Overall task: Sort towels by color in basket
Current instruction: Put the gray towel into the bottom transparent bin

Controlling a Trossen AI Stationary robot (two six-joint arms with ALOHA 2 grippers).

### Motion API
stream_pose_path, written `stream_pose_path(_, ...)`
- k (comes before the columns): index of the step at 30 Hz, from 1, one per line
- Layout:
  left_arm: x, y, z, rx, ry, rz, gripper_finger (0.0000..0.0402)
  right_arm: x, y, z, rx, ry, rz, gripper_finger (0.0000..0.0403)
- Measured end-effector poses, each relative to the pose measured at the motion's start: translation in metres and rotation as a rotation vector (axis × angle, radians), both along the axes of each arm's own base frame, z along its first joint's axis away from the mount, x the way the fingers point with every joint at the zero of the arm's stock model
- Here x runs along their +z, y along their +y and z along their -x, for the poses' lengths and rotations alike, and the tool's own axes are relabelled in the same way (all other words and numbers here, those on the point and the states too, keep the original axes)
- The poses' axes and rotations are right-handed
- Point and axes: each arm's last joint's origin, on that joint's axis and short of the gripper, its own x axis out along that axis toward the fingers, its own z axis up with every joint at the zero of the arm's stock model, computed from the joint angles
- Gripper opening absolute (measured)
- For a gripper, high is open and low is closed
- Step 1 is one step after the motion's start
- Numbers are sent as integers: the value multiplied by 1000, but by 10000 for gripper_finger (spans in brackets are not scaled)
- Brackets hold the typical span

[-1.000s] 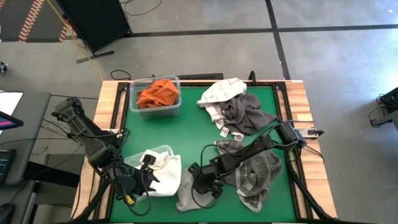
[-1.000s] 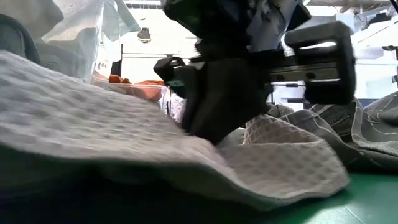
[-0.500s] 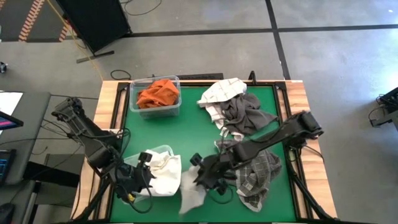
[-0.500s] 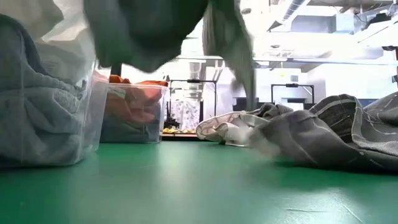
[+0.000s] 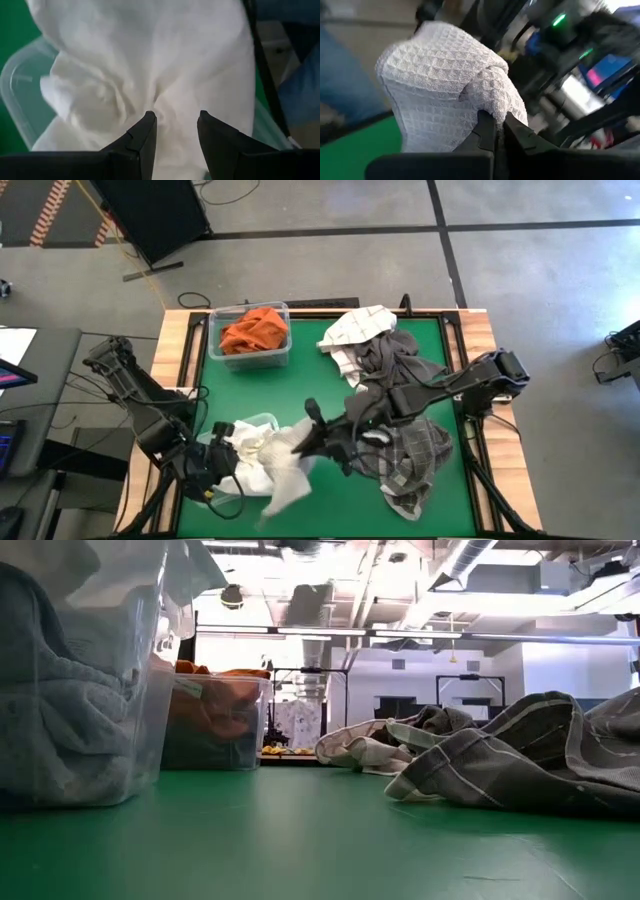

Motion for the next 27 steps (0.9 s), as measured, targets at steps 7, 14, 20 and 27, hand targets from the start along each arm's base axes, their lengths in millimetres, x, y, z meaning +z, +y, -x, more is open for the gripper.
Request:
stream_pose_path(7,6,7,14,89,98,-42,135,5,-24,-19,93,-156,-100,34)
stream_pose_path(14,25,13,30,160,133,-87,135,-16,-43,-56,158,-200,-192,34)
stream_pose_path(20,38,17,41,206,114,-100,135,-44,-46,-97,200,-143,-221,35)
stream_pose_path(27,40,14,49,232,118,-84,135,-77,-51,-128,170,-26,-254,35)
